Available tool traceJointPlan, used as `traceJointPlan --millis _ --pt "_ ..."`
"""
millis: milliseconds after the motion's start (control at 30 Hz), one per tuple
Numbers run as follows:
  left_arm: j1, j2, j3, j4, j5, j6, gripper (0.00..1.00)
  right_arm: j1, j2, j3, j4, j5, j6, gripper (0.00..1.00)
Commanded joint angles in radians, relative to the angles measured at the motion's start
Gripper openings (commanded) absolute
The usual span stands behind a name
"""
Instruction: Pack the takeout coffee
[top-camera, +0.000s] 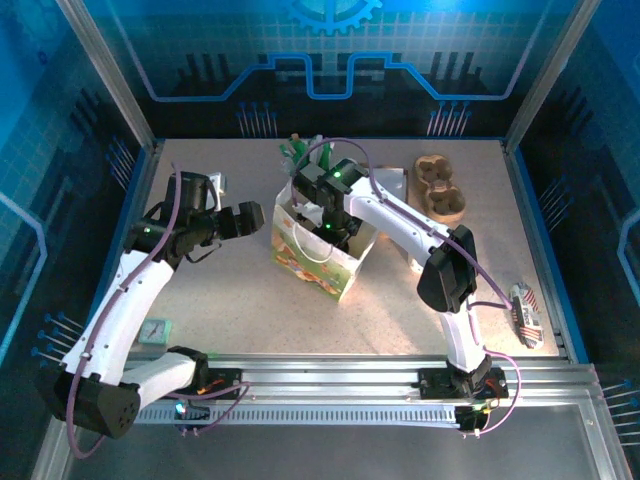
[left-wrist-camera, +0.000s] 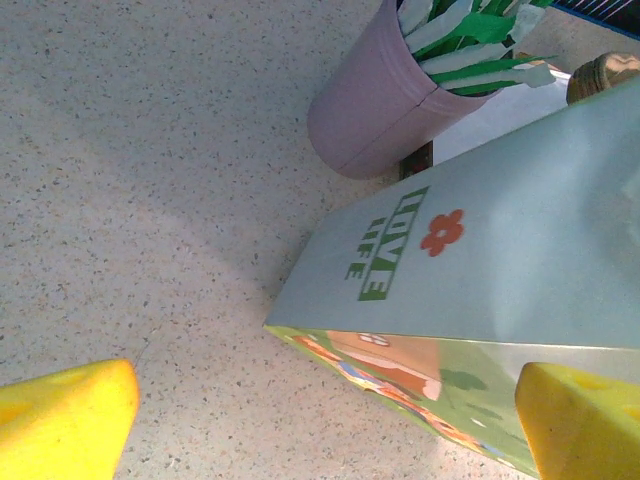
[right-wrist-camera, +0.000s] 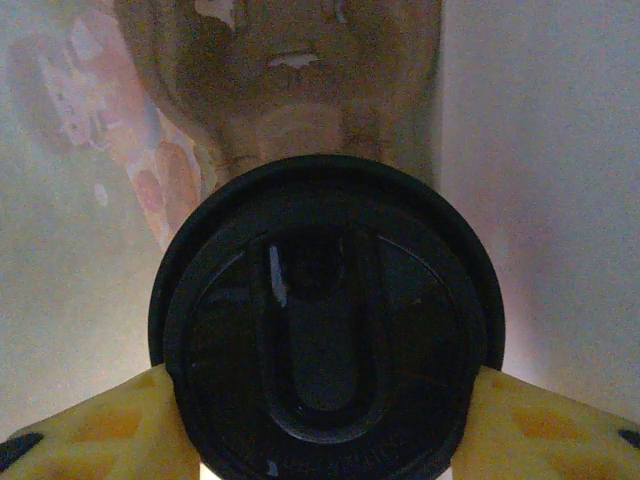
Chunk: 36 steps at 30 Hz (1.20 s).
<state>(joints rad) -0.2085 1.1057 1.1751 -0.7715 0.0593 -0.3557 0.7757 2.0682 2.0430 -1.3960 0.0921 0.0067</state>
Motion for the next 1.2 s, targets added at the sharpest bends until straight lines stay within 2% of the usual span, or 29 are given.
traceJointPlan --millis 0,1167 --pt "0.011 -0.018 -0.008 0.014 -0.012 0.025 0.98 -0.018 -0.011 -0.023 0.006 -0.018 0.008 0.4" --pt "0.011 -0.025 -0.014 0.018 -0.019 0.03 0.98 -0.008 0.013 -0.044 0.046 -0.012 0.021 0.39"
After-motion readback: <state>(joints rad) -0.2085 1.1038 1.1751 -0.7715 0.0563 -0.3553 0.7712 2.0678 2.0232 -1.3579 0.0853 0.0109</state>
